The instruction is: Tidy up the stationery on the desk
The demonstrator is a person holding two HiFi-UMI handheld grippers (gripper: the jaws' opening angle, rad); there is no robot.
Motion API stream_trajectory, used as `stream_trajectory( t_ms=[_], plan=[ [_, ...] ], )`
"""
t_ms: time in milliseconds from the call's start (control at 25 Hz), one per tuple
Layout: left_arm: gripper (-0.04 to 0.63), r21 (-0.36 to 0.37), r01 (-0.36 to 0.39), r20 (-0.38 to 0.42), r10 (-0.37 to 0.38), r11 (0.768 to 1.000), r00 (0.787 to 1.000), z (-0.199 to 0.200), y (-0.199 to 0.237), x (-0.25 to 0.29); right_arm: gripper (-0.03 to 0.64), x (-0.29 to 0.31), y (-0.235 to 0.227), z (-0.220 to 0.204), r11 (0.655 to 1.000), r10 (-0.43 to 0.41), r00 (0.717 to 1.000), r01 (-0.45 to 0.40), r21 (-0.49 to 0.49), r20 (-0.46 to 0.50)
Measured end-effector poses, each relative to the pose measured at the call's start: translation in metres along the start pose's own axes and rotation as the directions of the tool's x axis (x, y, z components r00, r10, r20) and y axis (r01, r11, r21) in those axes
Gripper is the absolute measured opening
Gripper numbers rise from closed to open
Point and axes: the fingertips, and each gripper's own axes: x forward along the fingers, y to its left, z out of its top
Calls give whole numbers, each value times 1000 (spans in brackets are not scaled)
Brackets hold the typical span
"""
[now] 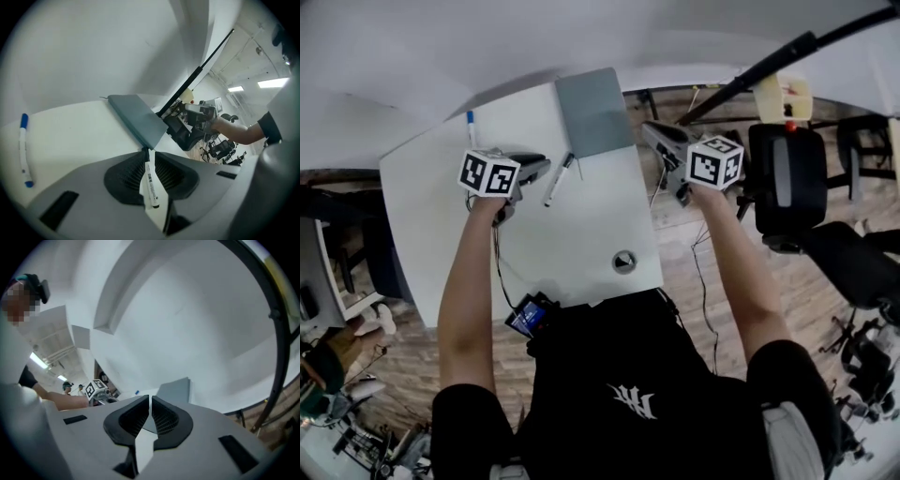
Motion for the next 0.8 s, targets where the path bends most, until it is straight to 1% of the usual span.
stream_trajectory(
  t_ms=[40, 120, 200, 240, 320, 400, 480, 520, 560, 600, 680, 800],
  plan=[
    [57, 17, -5, 46, 5, 1000, 999, 5, -6, -11, 40, -2, 20, 7, 998, 45, 999, -45, -46, 19],
    [27, 48, -9, 135, 2, 999, 991, 12, -22, -30, 40, -7, 59, 13, 982, 123, 992, -117, -145, 33],
    [3, 79, -17, 220, -1, 997, 976, 16, -39, -47, 39, -14, 95, 13, 960, 184, 982, -171, -222, 40],
    [2, 98, -21, 262, -5, 995, 965, 17, -48, -55, 40, -17, 111, 13, 949, 211, 976, -194, -248, 46],
    [2, 135, -34, 337, -14, 990, 941, 17, -65, -71, 39, -23, 141, 10, 932, 261, 963, -234, -277, 65],
    [2, 154, -57, 406, -10, 986, 914, 13, -77, -83, 38, -29, 166, 6, 918, 303, 950, -268, -293, 81],
    [2, 143, -79, 461, 4, 987, 887, 3, -86, -92, 40, -36, 189, -2, 907, 331, 939, -290, -307, 90],
    [2, 132, -85, 476, 12, 988, 879, -4, -89, -94, 40, -40, 199, -6, 903, 338, 937, -295, -313, 93],
    [2, 119, -89, 479, 21, 989, 878, -12, -91, -93, 40, -43, 208, -11, 901, 340, 935, -295, -318, 95],
    [2, 109, -95, 471, 32, 990, 881, -21, -91, -91, 40, -46, 216, -16, 899, 338, 936, -291, -326, 97],
    [2, 100, -125, 439, 69, 987, 896, -40, -86, -83, 40, -46, 227, -27, 898, 320, 942, -269, -349, 97],
    [4, 112, -193, 381, 137, 975, 914, -63, -72, -70, 41, -34, 234, -46, 899, 274, 958, -223, -376, 87]
  ],
)
